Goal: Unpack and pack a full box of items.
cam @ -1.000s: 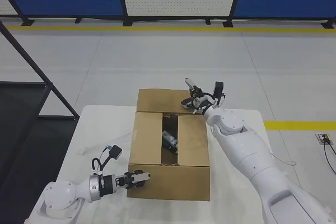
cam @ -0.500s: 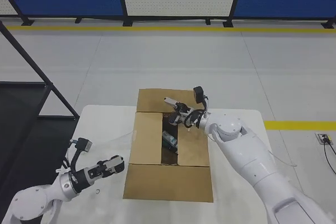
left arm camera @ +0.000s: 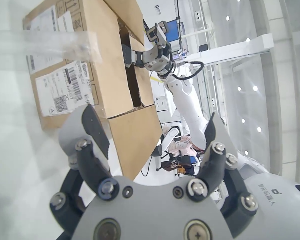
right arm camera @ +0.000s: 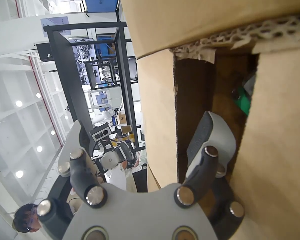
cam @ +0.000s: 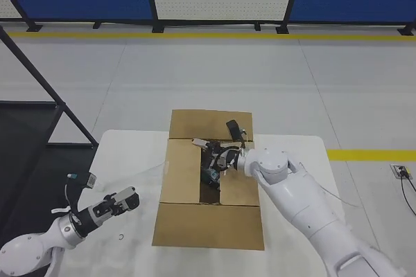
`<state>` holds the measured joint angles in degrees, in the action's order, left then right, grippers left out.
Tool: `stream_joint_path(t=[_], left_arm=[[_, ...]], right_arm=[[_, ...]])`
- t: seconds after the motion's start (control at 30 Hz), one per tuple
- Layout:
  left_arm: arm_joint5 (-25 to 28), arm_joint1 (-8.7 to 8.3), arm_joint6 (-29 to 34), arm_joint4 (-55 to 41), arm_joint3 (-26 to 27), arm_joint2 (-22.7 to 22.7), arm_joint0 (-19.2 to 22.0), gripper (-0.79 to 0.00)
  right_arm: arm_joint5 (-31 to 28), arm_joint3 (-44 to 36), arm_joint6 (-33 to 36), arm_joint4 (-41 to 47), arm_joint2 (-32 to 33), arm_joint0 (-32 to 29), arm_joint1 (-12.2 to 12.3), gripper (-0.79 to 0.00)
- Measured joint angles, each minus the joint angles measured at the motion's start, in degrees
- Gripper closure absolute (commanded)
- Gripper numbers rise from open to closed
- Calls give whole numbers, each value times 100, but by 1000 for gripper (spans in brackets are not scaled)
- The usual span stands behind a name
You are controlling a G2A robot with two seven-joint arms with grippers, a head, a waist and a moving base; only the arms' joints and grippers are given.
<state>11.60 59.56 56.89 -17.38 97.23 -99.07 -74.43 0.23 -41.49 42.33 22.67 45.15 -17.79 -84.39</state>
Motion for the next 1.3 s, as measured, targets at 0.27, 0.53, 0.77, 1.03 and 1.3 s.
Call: stream_joint_path(t=[0.27,0.53,0.77,1.03,1.3], left_arm=[[-24,-38,118,-150,-47,12,8,-785],[-47,-78,-15,-69,8,-43,-3,-785],[-405,-106,-673,841,474,22,-143,-785],[-847,-132,-899,1333,1065,145,-211,-785],[-1206,-166,-840,1588,1501,260,-152,-785]], right_arm=[[-432,285,446,523,136,126,-148,-785],[-777,409,981,1239,462,196,-216,-785],[-782,193,504,1498,429,226,-396,-785],[-699,289,317,1865,200,367,-717,-785],[-848,631,719,2026,-5,570,-1009,-785]])
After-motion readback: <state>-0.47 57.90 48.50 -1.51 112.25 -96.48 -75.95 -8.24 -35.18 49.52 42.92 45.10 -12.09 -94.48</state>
